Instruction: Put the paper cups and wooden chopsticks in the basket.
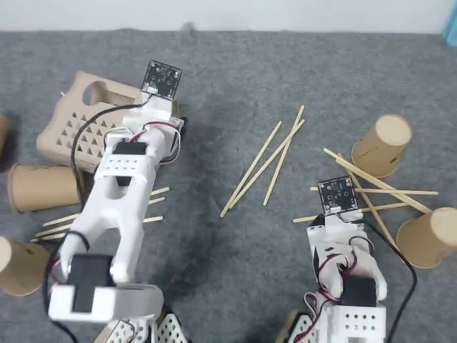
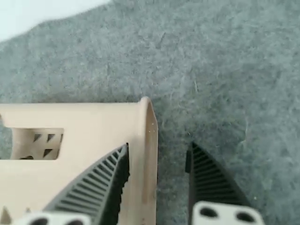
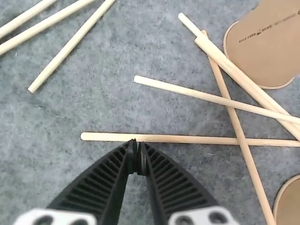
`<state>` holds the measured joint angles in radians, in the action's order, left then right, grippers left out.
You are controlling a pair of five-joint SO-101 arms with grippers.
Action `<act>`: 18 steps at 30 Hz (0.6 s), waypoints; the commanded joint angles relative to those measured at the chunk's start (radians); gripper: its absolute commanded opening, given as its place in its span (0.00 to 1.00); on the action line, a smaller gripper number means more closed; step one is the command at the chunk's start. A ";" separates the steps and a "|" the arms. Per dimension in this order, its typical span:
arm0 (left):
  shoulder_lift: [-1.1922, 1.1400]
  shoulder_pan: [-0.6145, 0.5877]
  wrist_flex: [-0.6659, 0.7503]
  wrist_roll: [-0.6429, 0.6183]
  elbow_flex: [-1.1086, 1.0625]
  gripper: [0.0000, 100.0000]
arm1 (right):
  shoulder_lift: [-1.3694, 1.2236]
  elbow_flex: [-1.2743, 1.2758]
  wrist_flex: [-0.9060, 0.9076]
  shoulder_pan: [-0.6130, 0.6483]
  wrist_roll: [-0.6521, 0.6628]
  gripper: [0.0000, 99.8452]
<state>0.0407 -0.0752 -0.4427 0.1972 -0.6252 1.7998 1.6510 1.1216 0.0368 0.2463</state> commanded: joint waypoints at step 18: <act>-0.232 -0.054 0.219 0.215 0.056 0.01 | 0.015 -0.005 -0.021 -0.010 0.009 0.01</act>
<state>-0.1711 -0.1320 -0.2232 0.3905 -0.5516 1.8013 1.6510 1.1216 0.0368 0.2463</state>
